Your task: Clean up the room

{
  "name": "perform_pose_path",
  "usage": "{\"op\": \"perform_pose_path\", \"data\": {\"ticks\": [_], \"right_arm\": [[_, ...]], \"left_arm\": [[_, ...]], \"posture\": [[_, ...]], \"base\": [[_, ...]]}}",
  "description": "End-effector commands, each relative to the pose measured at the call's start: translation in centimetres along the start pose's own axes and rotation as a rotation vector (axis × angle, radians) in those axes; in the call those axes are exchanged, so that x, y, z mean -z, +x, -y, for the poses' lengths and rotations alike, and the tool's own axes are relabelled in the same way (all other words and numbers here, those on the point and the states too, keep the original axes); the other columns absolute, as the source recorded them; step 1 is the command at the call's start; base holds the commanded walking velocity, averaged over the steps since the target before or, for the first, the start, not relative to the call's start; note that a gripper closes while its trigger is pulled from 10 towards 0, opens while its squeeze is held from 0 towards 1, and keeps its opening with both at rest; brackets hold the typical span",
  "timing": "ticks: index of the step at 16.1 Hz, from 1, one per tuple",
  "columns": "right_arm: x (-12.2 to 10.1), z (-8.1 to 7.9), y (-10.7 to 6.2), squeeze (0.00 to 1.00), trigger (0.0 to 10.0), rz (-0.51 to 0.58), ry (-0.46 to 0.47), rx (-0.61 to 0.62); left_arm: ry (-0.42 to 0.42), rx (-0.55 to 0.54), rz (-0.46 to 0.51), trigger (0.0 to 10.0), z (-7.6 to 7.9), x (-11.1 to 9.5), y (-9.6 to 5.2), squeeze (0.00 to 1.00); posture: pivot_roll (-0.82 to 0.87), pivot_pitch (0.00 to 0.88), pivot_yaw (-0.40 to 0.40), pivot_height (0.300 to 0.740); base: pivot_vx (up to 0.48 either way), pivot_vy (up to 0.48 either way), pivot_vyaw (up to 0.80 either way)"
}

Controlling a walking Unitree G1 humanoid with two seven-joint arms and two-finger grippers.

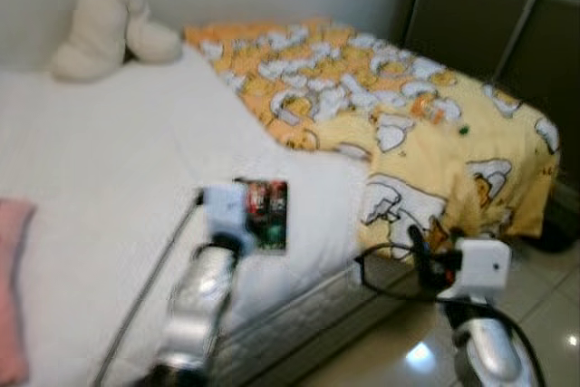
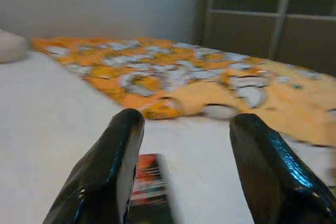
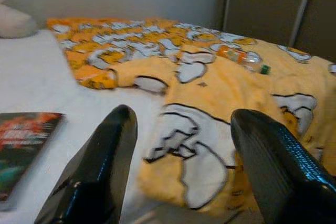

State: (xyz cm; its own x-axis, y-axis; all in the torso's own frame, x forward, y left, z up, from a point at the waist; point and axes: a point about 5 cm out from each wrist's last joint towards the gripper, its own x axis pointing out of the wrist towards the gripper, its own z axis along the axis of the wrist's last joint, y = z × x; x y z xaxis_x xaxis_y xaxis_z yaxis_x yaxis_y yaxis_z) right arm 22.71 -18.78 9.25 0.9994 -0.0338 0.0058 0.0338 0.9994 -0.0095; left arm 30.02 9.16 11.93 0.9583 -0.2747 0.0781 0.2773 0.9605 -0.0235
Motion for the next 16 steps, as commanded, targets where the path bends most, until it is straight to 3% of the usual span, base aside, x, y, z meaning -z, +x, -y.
{"op": "perform_pose_path", "data": {"ticks": [1, 3, 6, 10, 11, 12, 16], "right_arm": [[-0.3, -0.4, 0.4, 0.0, 10.0, 0.018, 0.006, -0.03], [0.0, -0.4, 0.1, 0.0, 10.0, 0.003, 0.015, -0.037], [0.4, -0.4, -0.1, 0.0, 10.0, -0.009, -0.006, -0.038], [1.0, -0.3, -0.1, 0.0, 10.0, -0.047, -0.011, -0.037], [1.1, -0.4, -0.3, 0.0, 10.0, -0.052, -0.013, -0.05], [1.0, -0.5, -0.3, 0.0, 10.0, -0.052, -0.015, -0.057], [0.6, -0.8, 0.8, 0.0, 10.0, -0.021, -0.01, -0.072]], "left_arm": [[0.024, -0.019, -0.036, 10.0, -0.7, 0.5, 0.0, 0.0], [0.021, -0.01, -0.067, 10.0, -0.3, 0.8, 0.4, 0.0], [-0.017, -0.073, -0.11, 10.0, -1.1, 1.0, 2.2, 0.0], [0.089, -0.104, -0.177, 10.0, -2.0, 1.7, 3.3, 0.0], [0.103, -0.15, -0.21, 10.0, -3.0, 1.9, 3.8, 0.0], [0.093, -0.169, -0.199, 10.0, -3.6, 1.7, 4.0, 1.0], [0.122, -0.186, -0.156, 10.0, -3.8, 1.4, 3.5, 1.0]], "posture": [[0.08, 0.0, 0.016, 0.74], [0.07, 0.0, 0.02, 0.74], [0.03, 0.0, 0.033, 0.74], [0.02, 0.0, 0.034, 0.74], [0.01, 0.0, 0.036, 0.74], [0.0, 0.0, 0.038, 0.74], [0.04, 0.0, 0.03, 0.74]], "base": [[0.337, -0.337, 0.58], [0.337, -0.337, 0.53], [0.385, -0.202, 0.47], [0.446, 0.0, 0.11], [0.0, 0.0, 0.0], [0.0, 0.0, 0.0], [0.0, 0.0, 0.17]]}}
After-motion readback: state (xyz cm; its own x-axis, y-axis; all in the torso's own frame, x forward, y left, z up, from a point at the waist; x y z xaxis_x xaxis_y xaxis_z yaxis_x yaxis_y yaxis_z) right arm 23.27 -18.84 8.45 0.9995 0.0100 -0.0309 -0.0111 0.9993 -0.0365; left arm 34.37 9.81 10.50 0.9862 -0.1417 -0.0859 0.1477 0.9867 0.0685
